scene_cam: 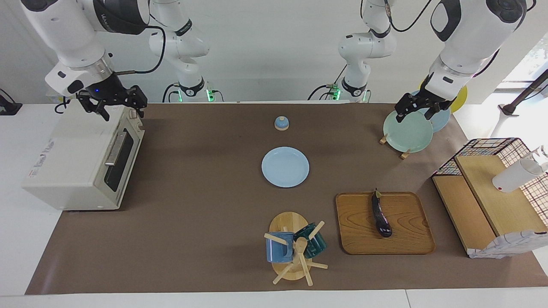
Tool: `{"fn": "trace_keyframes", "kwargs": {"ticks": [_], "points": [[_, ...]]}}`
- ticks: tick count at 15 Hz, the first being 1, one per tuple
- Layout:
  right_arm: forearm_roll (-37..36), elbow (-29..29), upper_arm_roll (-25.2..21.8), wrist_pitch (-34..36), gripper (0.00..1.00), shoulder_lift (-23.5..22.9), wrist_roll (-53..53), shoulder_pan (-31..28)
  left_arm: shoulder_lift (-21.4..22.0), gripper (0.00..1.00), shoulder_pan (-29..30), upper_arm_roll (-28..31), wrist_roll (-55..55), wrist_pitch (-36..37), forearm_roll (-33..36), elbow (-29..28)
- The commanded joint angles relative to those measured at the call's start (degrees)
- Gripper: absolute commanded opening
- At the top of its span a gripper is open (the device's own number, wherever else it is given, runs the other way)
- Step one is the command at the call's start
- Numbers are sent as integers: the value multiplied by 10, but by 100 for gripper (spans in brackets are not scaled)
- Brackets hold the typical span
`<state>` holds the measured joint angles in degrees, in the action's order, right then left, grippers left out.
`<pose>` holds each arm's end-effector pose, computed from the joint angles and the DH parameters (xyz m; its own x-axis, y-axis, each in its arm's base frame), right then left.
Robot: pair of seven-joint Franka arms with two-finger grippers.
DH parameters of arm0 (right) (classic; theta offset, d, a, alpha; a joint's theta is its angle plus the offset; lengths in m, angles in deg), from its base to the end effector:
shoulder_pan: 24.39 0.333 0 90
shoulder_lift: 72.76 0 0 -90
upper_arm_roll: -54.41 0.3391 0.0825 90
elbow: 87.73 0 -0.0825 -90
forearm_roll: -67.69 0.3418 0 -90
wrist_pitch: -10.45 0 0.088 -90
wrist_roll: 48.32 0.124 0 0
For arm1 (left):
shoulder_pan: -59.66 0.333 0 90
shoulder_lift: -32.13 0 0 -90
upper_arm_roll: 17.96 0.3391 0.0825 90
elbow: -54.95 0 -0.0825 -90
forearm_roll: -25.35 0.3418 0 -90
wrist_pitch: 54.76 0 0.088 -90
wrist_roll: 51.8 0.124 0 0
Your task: Put eggplant into oven
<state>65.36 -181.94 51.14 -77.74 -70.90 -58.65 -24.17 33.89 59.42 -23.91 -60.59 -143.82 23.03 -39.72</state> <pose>0.4941 -0.0320 0.6130 0.9890 0.1256 -0.0783 0.1279 -0.9915 0.0251 0.4936 -0.0595 0.6099 0.9964 0.0451 -0.0722 0.0472 -0.9985 0.0265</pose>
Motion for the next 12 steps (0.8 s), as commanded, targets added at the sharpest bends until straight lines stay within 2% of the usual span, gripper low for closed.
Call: {"fn": "trace_keyframes", "kwargs": {"ticks": [1,10,11,12], "points": [[12,-2,3,-6,100,4,5,-4,3,100,-6,9,10,5,-8,0],[14,-6,0,-12,100,7,0,-9,3,100,-8,9,5,-8,-8,0],[13,-8,0,-34,51,7,-7,-8,3,100,-7,9,3,-15,-8,-1],[13,-18,0,-49,34,9,-19,-7,3,100,-8,9,3,-19,-8,-2]]}}
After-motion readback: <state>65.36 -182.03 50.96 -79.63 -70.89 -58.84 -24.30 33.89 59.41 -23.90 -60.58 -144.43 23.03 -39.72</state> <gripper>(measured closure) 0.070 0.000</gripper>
